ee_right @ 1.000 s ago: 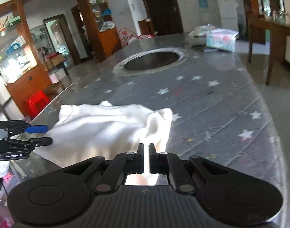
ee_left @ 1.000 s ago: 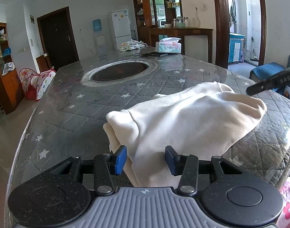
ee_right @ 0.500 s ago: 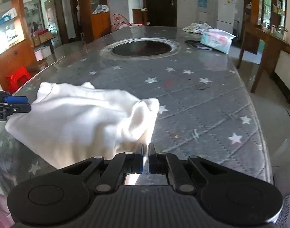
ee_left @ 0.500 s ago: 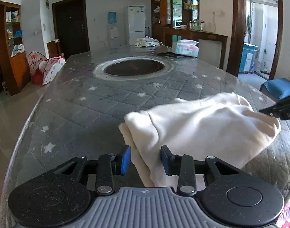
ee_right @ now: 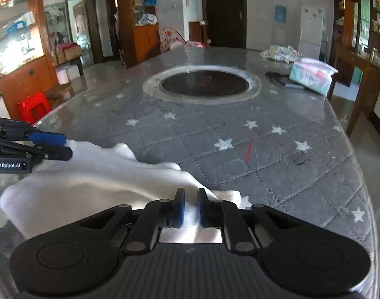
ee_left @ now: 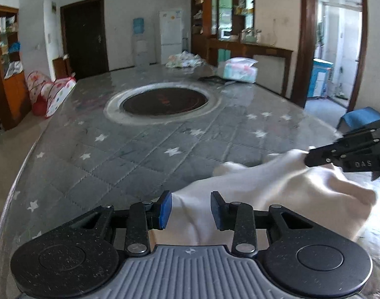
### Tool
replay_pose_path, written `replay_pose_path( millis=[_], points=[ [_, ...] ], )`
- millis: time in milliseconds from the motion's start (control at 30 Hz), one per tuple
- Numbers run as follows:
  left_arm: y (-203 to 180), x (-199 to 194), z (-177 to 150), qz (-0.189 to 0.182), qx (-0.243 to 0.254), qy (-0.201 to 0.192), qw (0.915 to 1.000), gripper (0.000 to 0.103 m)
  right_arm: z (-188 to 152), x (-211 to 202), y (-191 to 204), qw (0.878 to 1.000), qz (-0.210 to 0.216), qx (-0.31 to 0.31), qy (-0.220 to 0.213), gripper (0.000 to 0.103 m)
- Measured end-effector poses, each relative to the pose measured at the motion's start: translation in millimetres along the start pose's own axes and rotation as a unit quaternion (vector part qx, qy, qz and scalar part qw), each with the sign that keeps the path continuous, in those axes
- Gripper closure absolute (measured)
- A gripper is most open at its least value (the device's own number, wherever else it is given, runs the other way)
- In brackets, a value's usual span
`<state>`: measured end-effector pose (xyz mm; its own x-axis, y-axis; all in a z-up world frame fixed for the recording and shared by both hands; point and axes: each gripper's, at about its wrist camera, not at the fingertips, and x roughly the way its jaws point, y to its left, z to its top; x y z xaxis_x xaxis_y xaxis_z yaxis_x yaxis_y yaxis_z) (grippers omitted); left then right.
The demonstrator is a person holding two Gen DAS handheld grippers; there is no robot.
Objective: Fold clothes
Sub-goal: 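Grasp the folded shirt edge with the right tool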
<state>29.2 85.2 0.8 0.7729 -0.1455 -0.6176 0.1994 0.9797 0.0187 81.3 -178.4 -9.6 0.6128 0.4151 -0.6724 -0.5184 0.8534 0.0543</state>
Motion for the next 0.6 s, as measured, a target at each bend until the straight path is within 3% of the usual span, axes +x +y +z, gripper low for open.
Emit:
replay_pose_path(
  millis=[167,267,400,600],
  points=[
    [11.3,7.2,1.4,-0.002,-0.023,0.005,0.9997,0.065,6.6,-0.6,2.3,1.0,-0.002,-0.001,-0.001,0.091],
    [1.6,2.8,7.6,-0.024,-0.01,-0.01,0.9996,0.065,14.0,-3.9,11.9,1.0,0.011,-0.014,-0.009,0.084],
    [-15.0,12.2,14.1,-0.05,0.012,-0.01,0.9986,0.065,21.5,9.8,29.2,0.999,0.026,-0.037,-0.002,0.083],
    [-19.6,35.5,18.0,-0.039,0.012,0.01,0.9991,0.062,26.1,29.4,37.6,0.999,0.016,-0.041,0.005,0.081]
  ],
)
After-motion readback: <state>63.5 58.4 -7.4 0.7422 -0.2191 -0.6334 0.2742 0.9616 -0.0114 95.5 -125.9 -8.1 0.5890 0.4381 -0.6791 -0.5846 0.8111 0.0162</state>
